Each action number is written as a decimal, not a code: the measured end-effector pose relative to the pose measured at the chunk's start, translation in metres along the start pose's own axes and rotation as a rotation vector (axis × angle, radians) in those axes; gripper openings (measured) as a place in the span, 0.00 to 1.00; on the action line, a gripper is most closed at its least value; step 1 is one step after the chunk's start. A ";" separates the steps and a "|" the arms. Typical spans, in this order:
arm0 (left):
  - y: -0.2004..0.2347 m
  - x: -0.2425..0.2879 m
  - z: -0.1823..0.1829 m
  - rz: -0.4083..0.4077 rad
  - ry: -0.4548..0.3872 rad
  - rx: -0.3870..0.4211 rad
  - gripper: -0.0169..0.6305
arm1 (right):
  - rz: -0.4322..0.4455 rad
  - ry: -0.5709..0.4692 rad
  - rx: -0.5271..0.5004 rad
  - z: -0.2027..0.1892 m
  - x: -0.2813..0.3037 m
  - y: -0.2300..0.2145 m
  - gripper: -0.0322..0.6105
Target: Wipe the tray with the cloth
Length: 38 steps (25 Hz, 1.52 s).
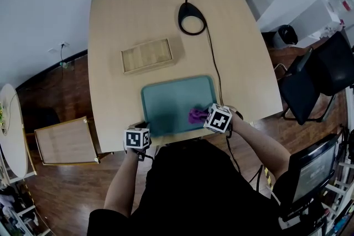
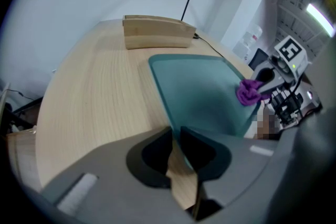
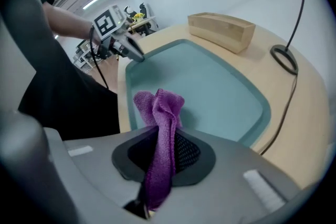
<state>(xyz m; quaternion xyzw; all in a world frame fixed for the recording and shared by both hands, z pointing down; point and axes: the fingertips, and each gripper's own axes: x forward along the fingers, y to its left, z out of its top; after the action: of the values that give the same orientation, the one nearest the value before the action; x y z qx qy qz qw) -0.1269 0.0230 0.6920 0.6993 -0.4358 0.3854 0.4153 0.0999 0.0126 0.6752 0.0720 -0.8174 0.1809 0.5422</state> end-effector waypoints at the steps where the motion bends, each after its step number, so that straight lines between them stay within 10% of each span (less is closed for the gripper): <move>1: 0.001 -0.002 0.001 0.010 0.001 -0.002 0.14 | -0.024 -0.008 0.004 0.006 -0.004 -0.016 0.12; 12: 0.004 -0.003 0.002 0.016 -0.006 -0.004 0.14 | -0.278 0.029 -0.035 0.055 -0.035 -0.170 0.12; 38: 0.002 0.005 0.002 -0.069 -0.044 -0.081 0.12 | -0.028 0.000 0.227 -0.048 -0.008 0.025 0.12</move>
<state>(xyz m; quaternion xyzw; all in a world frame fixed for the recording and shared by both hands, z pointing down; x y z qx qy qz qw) -0.1269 0.0192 0.6959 0.7050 -0.4355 0.3375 0.4466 0.1363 0.0531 0.6793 0.1443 -0.7905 0.2646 0.5331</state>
